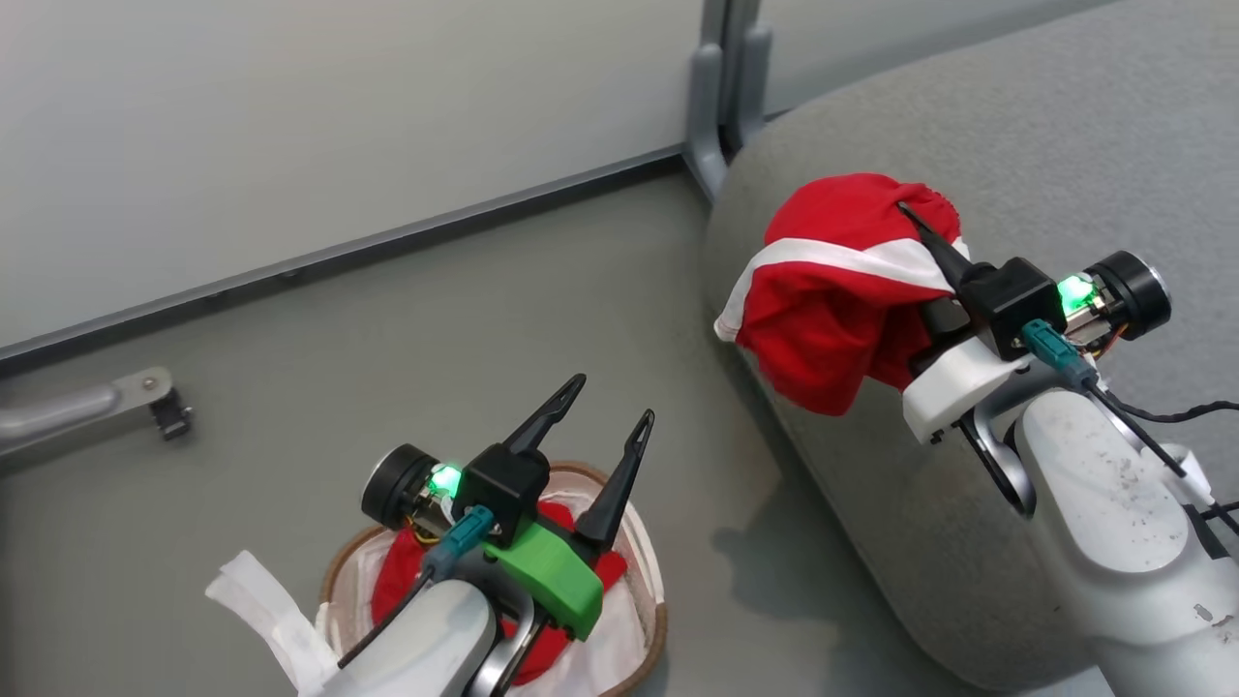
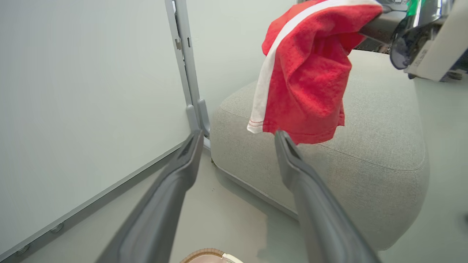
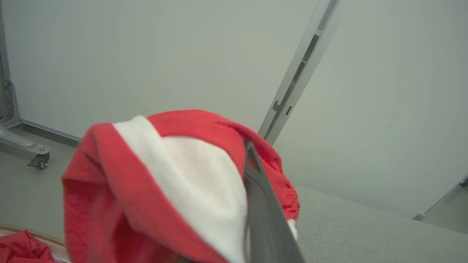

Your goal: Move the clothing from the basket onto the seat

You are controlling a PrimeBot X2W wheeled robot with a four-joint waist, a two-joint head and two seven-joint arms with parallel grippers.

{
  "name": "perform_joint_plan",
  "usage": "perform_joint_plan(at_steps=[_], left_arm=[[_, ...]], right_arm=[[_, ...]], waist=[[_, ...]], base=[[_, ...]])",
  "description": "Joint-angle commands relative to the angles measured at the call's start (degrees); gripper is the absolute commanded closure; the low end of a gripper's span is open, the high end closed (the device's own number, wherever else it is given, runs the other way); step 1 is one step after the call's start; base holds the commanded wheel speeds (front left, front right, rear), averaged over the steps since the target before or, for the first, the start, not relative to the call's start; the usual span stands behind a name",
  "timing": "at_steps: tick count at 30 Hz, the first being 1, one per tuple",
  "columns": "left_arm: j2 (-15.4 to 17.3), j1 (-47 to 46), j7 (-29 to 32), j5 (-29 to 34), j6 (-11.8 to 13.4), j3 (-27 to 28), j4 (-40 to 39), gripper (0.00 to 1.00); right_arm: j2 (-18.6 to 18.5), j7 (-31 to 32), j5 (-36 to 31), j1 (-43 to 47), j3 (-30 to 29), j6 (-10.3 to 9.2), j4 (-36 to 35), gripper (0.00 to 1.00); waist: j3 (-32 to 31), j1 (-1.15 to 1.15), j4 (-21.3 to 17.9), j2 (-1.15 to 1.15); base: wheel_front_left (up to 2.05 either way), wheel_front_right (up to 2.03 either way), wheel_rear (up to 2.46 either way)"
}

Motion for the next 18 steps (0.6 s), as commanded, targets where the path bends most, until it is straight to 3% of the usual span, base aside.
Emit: perform_joint_plan(at_steps=[1, 9, 18], left_arm=[[0.3, -1.4, 0.0, 0.6, -0.4, 0.1, 0.4, 0.0], [0.1, -3.3, -0.1, 2.3, -1.3, -0.5, 2.0, 0.0], [0.2, -5.0, 0.0, 2.9, -1.6, -1.0, 2.2, 0.0]], right_arm=[[0.5, 0.0, -0.3, 1.1, -0.6, -0.07, -0.5, 1.0], [1.6, 0.0, -0.1, 2.2, -3.1, -0.07, -1.3, 1.0], [0.4, 0.0, -0.1, -1.4, -5.7, -0.08, -0.3, 1.0]], waist=[[5.4, 0.0, -8.3, 0.0], [9.0, 0.0, -13.0, 0.0], [12.6, 0.0, -10.1, 0.0]], base=[[0.0, 0.0, 0.0], [0.0, 0.0, 0.0], [0.0, 0.0, 0.0]])
